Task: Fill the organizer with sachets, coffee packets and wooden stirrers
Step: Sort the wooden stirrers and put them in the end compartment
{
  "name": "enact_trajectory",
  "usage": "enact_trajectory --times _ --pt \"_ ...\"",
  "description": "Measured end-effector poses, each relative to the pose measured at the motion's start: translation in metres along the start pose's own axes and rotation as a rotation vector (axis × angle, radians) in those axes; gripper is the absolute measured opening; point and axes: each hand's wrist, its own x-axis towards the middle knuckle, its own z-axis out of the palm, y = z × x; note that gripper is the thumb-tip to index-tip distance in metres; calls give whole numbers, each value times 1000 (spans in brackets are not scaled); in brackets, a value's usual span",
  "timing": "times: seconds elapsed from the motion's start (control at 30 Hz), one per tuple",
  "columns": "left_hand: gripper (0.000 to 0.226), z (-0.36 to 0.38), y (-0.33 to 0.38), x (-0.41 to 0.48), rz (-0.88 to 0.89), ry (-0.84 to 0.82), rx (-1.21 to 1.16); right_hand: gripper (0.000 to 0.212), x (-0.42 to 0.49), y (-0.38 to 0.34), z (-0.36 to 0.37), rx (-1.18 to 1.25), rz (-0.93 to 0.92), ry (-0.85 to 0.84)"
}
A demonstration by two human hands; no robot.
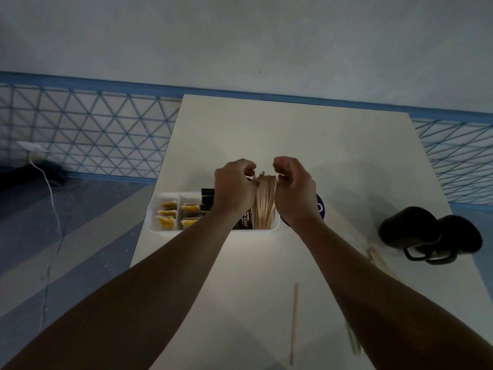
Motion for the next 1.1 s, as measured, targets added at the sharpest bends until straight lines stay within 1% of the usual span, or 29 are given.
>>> enact_trajectory --times 0.1,0.23,0.3,0.33,0.37,0.4,0.47,0.57,0.67,0.77,0.9,0.97,1.03,1.1 --pt "38 -3 3 4 -9 -25 15 50 2 6 -5 -73 14 -2" --pt "40 -4 4 13 -57 -110 43 47 4 16 -9 -176 160 -81" --pt "28 -2 4 17 -82 -170 75 37 6 20 -9 -268 212 -164" --pt "22 -1 4 18 -95 -192 80 29 6 22 -8 -324 207 -206" --pt "21 -1 6 20 -106 -210 85 23 6 23 -8 -358 188 -240" --pt "19 1 7 22 -111 -226 92 22 5 23 -7 -366 169 -270" --pt "8 2 9 24 -103 -245 114 24 3 21 -5 -332 141 -299" --pt "10 4 12 26 -88 -229 103 23 3 20 -1 -278 57 -249" --pt "16 4 14 24 -51 -207 90 23 6 17 2 -317 17 -227" --pt "21 4 11 23 -61 -196 80 25 5 16 1 -325 75 -231" --pt "34 1 10 20 -47 -158 76 23 0 19 -5 -325 151 -248" --pt "32 -1 12 19 -25 -120 67 19 -2 19 -8 -345 174 -239" --pt "25 -2 17 16 0 -89 50 14 -5 20 -14 -354 204 -218" --pt "16 -3 24 8 24 -82 39 25 -10 17 -21 -368 232 -185"
